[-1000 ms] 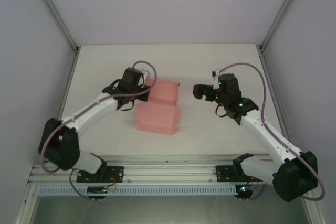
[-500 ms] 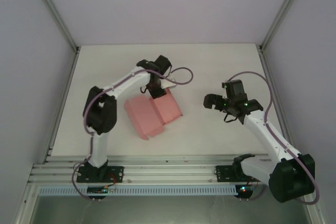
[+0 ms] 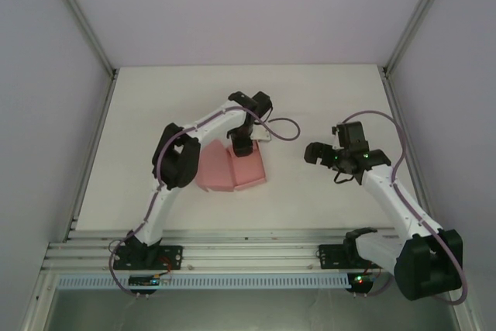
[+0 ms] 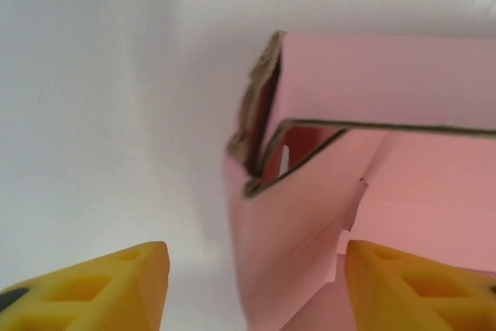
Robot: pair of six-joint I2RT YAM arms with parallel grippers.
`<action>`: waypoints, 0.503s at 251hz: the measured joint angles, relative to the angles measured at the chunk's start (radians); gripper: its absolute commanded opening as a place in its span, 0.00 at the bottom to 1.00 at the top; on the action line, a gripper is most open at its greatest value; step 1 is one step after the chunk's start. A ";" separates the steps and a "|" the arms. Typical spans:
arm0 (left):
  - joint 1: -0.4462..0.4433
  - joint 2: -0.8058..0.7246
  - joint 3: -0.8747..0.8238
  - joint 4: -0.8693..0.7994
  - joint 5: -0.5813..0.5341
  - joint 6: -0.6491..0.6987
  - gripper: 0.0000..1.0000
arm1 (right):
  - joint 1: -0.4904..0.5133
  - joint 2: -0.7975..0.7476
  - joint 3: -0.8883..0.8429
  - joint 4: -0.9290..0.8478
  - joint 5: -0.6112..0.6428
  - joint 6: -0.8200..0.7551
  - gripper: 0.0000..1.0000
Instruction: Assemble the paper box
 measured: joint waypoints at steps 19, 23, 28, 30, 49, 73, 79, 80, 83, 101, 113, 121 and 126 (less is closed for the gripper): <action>0.001 -0.005 0.000 0.000 0.009 0.000 0.72 | 0.000 -0.001 0.000 0.004 -0.013 0.000 0.99; 0.001 -0.006 0.000 0.000 0.011 0.002 0.73 | 0.000 -0.002 0.000 0.006 -0.016 0.000 1.00; 0.001 -0.009 -0.001 0.003 0.015 0.001 0.73 | 0.000 -0.002 0.000 0.007 -0.021 0.000 0.99; 0.001 -0.010 -0.002 0.004 0.017 0.002 0.73 | -0.001 -0.002 0.000 0.008 -0.021 0.000 0.99; 0.001 -0.034 -0.021 0.023 0.028 0.002 0.73 | -0.001 -0.002 0.000 0.014 -0.031 -0.001 1.00; 0.002 -0.068 -0.047 0.043 0.035 0.011 0.67 | -0.001 -0.003 0.000 0.018 -0.040 -0.001 1.00; 0.004 -0.074 -0.048 0.046 0.037 0.015 0.65 | -0.001 -0.003 0.000 0.018 -0.042 -0.001 0.99; 0.005 -0.074 -0.048 0.046 0.037 0.016 0.65 | -0.001 -0.003 0.000 0.018 -0.042 -0.001 0.99; 0.005 -0.076 -0.048 0.047 0.040 0.015 0.65 | -0.001 -0.003 0.000 0.019 -0.043 -0.001 1.00; 0.010 -0.077 -0.048 0.061 0.050 0.020 0.65 | -0.001 -0.005 0.000 0.019 -0.047 -0.001 0.99; 0.015 -0.074 -0.048 0.065 0.059 0.020 0.64 | -0.001 -0.008 -0.002 0.020 -0.048 -0.004 0.99; 0.018 -0.071 -0.048 0.068 0.063 0.021 0.62 | -0.001 -0.011 -0.004 0.023 -0.048 -0.004 0.99; 0.020 -0.068 -0.048 0.070 0.067 0.020 0.61 | -0.001 -0.013 -0.005 0.024 -0.048 -0.004 1.00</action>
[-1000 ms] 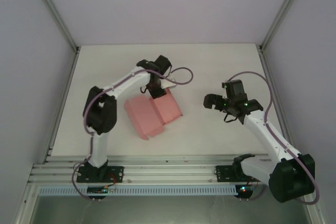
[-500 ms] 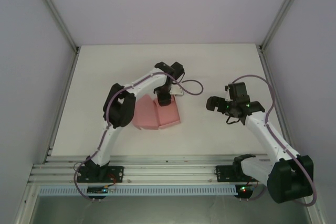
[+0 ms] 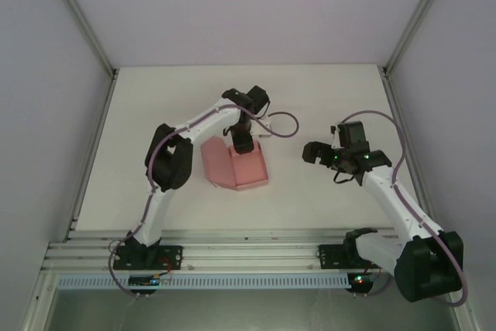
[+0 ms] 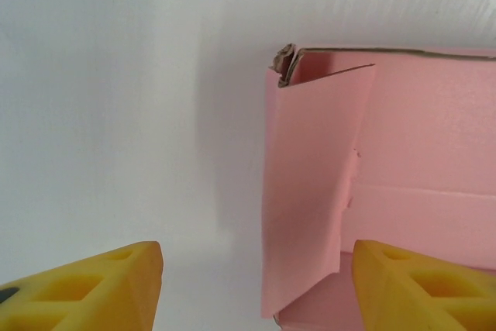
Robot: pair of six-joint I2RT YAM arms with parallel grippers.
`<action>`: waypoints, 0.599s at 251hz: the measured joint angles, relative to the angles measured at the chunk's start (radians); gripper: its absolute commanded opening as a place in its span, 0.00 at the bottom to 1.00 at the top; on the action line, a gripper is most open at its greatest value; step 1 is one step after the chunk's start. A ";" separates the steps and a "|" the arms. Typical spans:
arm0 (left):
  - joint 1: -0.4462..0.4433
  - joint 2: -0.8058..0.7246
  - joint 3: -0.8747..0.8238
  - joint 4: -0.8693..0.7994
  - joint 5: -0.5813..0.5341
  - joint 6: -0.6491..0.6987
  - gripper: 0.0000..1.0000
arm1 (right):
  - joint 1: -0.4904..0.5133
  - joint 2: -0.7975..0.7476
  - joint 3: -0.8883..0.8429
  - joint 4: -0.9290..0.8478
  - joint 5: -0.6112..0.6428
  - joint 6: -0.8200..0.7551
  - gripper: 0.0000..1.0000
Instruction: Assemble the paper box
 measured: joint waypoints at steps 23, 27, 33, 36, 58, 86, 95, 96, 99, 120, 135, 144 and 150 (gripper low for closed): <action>0.008 0.023 0.002 0.009 0.008 -0.003 0.51 | 0.000 -0.003 -0.005 0.002 -0.003 -0.001 1.00; 0.010 0.030 0.002 0.012 0.011 0.000 0.48 | 0.000 -0.003 -0.006 0.002 -0.003 -0.001 0.99; 0.012 0.040 0.004 0.015 0.014 -0.007 0.42 | 0.000 -0.003 -0.007 0.002 -0.003 -0.003 0.99; 0.013 0.045 0.005 0.016 0.014 -0.002 0.39 | 0.000 -0.003 -0.007 0.002 -0.003 -0.003 0.99; 0.017 0.085 0.018 0.026 0.021 -0.026 0.16 | 0.000 -0.003 -0.009 0.005 -0.003 -0.003 0.99; 0.024 0.100 0.019 0.046 0.026 -0.040 0.00 | 0.000 -0.003 -0.011 0.014 -0.008 -0.004 1.00; 0.026 0.096 0.018 0.059 0.025 -0.054 0.00 | 0.001 -0.003 -0.012 0.018 -0.014 -0.003 1.00; 0.026 0.095 0.018 0.062 0.024 -0.058 0.00 | 0.001 -0.003 -0.013 0.019 -0.015 -0.003 1.00; 0.027 0.093 0.016 0.069 0.023 -0.061 0.00 | 0.002 -0.003 -0.013 0.021 -0.018 -0.003 1.00; 0.030 0.061 -0.032 0.139 0.003 -0.111 0.00 | 0.024 -0.003 -0.014 0.026 -0.013 0.001 0.99; 0.030 0.017 -0.084 0.186 -0.023 -0.158 0.00 | 0.071 -0.004 -0.013 0.032 0.004 0.011 1.00; 0.029 -0.011 -0.113 0.211 -0.044 -0.188 0.00 | 0.115 -0.002 -0.010 0.036 0.029 0.023 1.00; 0.027 -0.033 -0.129 0.229 -0.063 -0.211 0.00 | 0.145 0.002 -0.004 0.039 0.041 0.035 1.00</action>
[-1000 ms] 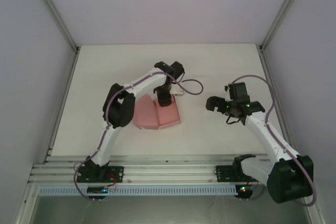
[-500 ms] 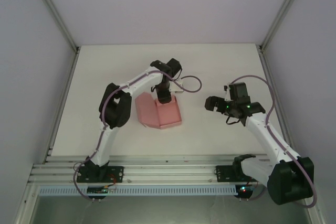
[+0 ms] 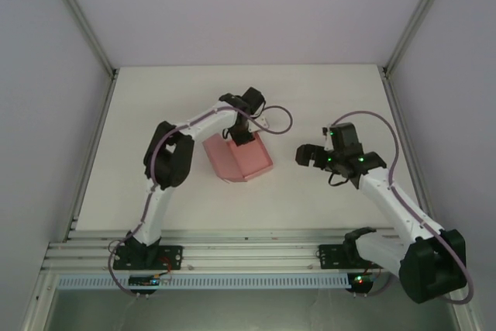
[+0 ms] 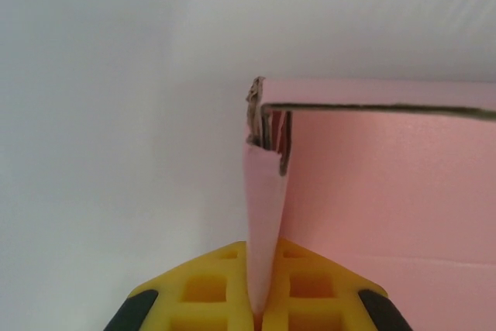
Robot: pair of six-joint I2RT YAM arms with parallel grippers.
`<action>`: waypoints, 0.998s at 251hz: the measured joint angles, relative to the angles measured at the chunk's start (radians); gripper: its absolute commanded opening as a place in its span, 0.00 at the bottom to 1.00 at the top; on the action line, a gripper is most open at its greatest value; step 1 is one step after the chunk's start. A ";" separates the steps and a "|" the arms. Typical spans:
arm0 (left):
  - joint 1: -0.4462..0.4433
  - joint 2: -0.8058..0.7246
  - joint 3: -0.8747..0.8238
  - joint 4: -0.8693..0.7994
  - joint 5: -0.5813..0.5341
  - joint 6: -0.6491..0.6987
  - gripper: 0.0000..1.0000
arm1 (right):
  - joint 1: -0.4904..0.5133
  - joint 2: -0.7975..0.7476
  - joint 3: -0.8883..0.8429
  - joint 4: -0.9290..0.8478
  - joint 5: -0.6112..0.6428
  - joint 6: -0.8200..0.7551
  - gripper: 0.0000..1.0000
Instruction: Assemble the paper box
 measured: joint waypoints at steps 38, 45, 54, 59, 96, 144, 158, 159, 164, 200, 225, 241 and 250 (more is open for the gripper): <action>-0.026 -0.127 -0.042 0.108 -0.157 -0.159 0.00 | 0.149 0.060 0.035 0.100 0.095 0.125 0.94; -0.033 -0.147 -0.042 0.125 -0.180 -0.187 0.00 | 0.163 0.077 0.035 0.134 0.106 0.148 0.92; -0.041 -0.169 -0.042 0.144 -0.203 -0.219 0.00 | 0.174 0.100 0.035 0.178 0.115 0.173 0.90; -0.047 -0.182 -0.042 0.153 -0.216 -0.238 0.00 | 0.178 0.114 0.035 0.201 0.117 0.179 0.88; -0.083 -0.226 -0.050 0.190 -0.281 -0.340 0.00 | 0.184 0.238 0.074 0.314 0.127 0.238 0.75; -0.101 -0.227 -0.077 0.188 -0.319 -0.444 0.00 | 0.185 0.381 0.169 0.370 0.167 0.272 0.44; -0.101 -0.227 -0.085 0.190 -0.330 -0.466 0.00 | 0.185 0.408 0.193 0.366 0.203 0.288 0.27; -0.101 -0.227 -0.086 0.190 -0.332 -0.467 0.00 | 0.185 0.409 0.194 0.365 0.206 0.285 0.26; -0.101 -0.227 -0.089 0.191 -0.335 -0.474 0.00 | 0.186 0.418 0.203 0.362 0.222 0.295 0.23; -0.101 -0.241 -0.128 0.205 -0.354 -0.527 0.00 | 0.192 0.459 0.236 0.330 0.314 0.323 0.22; -0.103 -0.261 -0.153 0.219 -0.349 -0.544 0.00 | 0.197 0.481 0.242 0.328 0.337 0.340 0.24; -0.103 -0.274 -0.166 0.227 -0.336 -0.551 0.00 | 0.196 0.495 0.241 0.347 0.335 0.349 0.26; -0.101 -0.278 -0.171 0.235 -0.330 -0.557 0.00 | 0.196 0.501 0.238 0.364 0.328 0.352 0.26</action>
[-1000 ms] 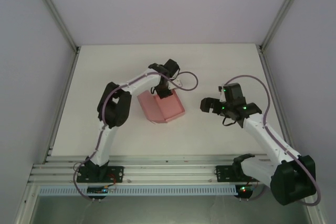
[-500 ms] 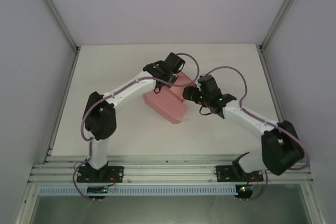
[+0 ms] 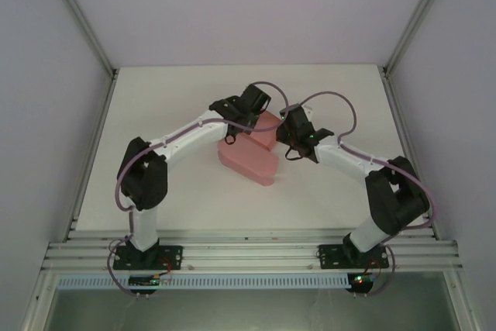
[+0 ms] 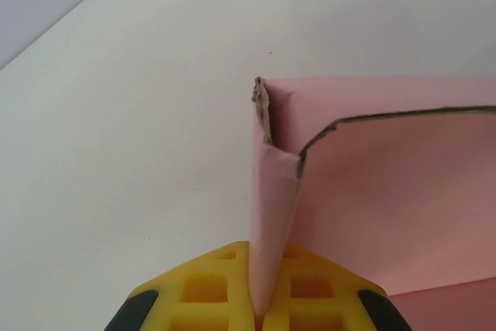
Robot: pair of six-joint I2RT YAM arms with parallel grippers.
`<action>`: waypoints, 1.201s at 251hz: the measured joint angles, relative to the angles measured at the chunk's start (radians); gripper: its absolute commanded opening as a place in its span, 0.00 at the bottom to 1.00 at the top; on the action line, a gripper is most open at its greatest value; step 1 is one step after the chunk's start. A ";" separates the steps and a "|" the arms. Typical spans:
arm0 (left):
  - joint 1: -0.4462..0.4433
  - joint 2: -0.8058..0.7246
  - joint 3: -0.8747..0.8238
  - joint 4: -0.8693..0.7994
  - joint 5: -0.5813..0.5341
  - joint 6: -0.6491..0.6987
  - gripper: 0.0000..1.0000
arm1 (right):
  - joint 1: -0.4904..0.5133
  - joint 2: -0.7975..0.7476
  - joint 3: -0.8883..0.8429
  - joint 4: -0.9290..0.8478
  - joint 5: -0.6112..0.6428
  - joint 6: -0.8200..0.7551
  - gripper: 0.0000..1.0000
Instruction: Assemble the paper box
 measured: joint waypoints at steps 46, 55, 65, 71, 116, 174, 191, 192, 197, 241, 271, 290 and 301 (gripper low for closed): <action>0.010 -0.001 -0.002 0.034 0.026 -0.035 0.00 | -0.008 0.012 -0.043 0.105 -0.089 0.005 0.16; 0.011 -0.001 -0.002 0.036 0.026 -0.039 0.00 | -0.010 0.012 -0.048 0.115 -0.101 0.004 0.11; 0.011 -0.001 -0.002 0.035 0.022 -0.042 0.00 | -0.010 0.012 -0.053 0.124 -0.103 0.013 0.03; 0.012 -0.001 -0.002 0.035 0.022 -0.045 0.00 | -0.010 0.012 -0.053 0.125 -0.103 0.005 0.00; -0.001 0.007 -0.002 0.041 -0.052 -0.048 0.00 | 0.004 0.006 -0.031 0.081 -0.045 -0.001 0.00; -0.015 0.099 0.034 0.059 -0.211 -0.111 0.00 | 0.038 -0.047 -0.002 -0.011 0.022 -0.017 0.00; -0.021 0.098 0.033 0.060 -0.228 -0.128 0.00 | 0.038 -0.047 -0.002 -0.011 0.024 -0.017 0.00; -0.022 0.098 0.033 0.060 -0.229 -0.129 0.00 | 0.038 -0.047 -0.002 -0.011 0.024 -0.017 0.00; -0.022 0.098 0.033 0.061 -0.233 -0.135 0.00 | 0.038 -0.048 -0.002 -0.007 0.026 -0.018 0.00; -0.027 0.105 0.068 0.022 -0.251 -0.165 0.00 | 0.039 -0.047 0.001 0.005 0.023 -0.027 0.00; -0.016 0.095 0.059 0.037 -0.163 -0.122 0.03 | 0.026 -0.048 -0.008 0.014 -0.006 -0.032 0.17; -0.003 0.079 0.015 0.070 -0.093 -0.085 0.00 | 0.017 -0.048 -0.024 0.013 -0.035 -0.040 0.44; 0.008 0.077 -0.005 0.078 -0.068 -0.063 0.00 | 0.016 -0.049 -0.026 0.006 -0.065 -0.055 0.66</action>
